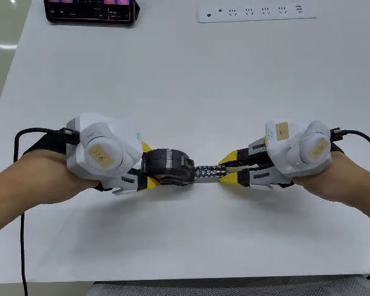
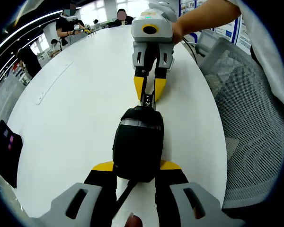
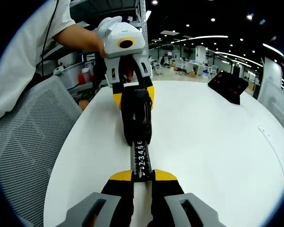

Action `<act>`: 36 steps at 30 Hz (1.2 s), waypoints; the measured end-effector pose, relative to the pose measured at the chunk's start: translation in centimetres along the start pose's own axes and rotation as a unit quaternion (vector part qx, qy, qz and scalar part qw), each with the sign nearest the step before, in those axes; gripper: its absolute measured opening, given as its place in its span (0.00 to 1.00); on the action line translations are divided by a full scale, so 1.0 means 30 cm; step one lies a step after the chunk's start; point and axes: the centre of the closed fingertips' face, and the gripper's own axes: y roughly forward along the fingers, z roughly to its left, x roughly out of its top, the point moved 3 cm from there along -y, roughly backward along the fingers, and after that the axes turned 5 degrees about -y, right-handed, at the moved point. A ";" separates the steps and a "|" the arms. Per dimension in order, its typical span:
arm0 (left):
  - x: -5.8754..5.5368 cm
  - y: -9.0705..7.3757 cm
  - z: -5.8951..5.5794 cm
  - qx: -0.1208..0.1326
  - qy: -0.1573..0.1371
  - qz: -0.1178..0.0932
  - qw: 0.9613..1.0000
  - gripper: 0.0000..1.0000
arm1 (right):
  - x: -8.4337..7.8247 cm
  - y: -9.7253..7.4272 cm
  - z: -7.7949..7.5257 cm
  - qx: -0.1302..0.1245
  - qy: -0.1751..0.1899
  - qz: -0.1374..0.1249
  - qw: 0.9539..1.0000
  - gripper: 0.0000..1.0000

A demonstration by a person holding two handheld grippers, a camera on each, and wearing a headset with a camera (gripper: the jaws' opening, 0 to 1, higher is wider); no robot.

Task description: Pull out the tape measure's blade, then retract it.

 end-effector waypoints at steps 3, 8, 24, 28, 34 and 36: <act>0.000 0.000 0.000 0.001 0.000 0.001 1.000 0.25 | -0.012 -0.020 -0.002 -0.001 0.002 0.005 1.000 0.10; 0.001 0.000 -0.002 0.001 0.000 0.001 1.000 0.25 | -0.035 -0.051 -0.003 -0.004 0.003 0.011 1.000 0.10; 0.005 -0.001 -0.003 0.001 0.000 0.002 1.000 0.25 | -0.076 -0.116 -0.004 -0.011 0.008 0.027 1.000 0.10; 0.005 0.000 -0.003 0.000 0.000 0.003 1.000 0.25 | -0.084 -0.129 -0.006 -0.011 0.007 0.031 0.999 0.10; 0.005 0.000 -0.002 0.001 0.000 0.003 1.000 0.25 | -0.098 -0.141 -0.010 -0.012 0.007 0.037 0.999 0.10; 0.005 -0.001 -0.002 0.001 0.000 0.004 1.000 0.25 | -0.103 -0.146 -0.010 -0.011 0.007 0.039 0.999 0.10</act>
